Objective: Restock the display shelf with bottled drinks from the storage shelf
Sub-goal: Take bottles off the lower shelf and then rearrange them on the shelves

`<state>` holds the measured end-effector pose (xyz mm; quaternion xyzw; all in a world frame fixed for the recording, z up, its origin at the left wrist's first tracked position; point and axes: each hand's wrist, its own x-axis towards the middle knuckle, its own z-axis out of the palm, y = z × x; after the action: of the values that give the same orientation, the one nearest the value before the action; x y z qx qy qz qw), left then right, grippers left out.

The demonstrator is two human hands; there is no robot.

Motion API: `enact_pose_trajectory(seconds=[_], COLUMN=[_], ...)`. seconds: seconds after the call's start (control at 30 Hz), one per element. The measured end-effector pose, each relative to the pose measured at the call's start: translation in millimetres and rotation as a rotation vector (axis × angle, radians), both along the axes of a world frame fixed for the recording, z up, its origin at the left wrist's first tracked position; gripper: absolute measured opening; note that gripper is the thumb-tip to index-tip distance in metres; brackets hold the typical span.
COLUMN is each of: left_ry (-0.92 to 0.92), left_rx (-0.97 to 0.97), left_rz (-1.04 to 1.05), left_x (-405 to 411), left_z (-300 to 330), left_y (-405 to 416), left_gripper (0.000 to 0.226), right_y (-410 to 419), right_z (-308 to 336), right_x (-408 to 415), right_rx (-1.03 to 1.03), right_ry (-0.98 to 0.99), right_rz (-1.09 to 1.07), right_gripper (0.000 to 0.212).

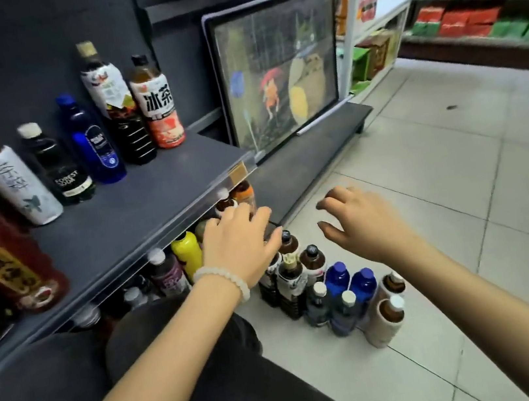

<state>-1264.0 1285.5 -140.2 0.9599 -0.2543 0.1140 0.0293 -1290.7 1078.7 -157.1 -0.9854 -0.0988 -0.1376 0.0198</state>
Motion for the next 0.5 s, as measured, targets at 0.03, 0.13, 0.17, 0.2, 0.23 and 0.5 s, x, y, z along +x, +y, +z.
enact_pose_trajectory(seconds=[0.03,0.13,0.17,0.2,0.23,0.5], left_ry=[0.03,0.094,0.119,0.144,0.176,0.428], left_rx=[0.013,0.03,0.029,0.025,0.025,0.101], left_rz=[-0.003,-0.036,-0.048,-0.055,-0.059,-0.093], left_x=[2.1,8.9,11.0,13.4,14.4,9.4], left_z=[-6.3,-26.0,-33.7,-42.3,-51.6,-139.5], left_y=[-13.3,-50.1,-62.9,-73.4,-83.4,-137.9], left_gripper=[0.047,0.043,0.043,0.043,0.043,0.04], right_y=[-10.7,-40.7,-50.4,-57.6,-64.0,-93.6], right_z=[-6.1,-28.7,-38.2,-46.8,-56.6,-130.8], right_x=[-7.4,-25.5,-30.7,-34.8,-38.7,-64.6], right_rx=[0.011,0.04,0.04,0.039,0.043,0.14], right_ry=[0.019,0.08,0.11,0.136,0.166,0.355], right_rz=[-0.04,-0.157,-0.192,-0.222,-0.251,-0.422], right_gripper=[0.033,0.037,0.038,0.039,0.039,0.033])
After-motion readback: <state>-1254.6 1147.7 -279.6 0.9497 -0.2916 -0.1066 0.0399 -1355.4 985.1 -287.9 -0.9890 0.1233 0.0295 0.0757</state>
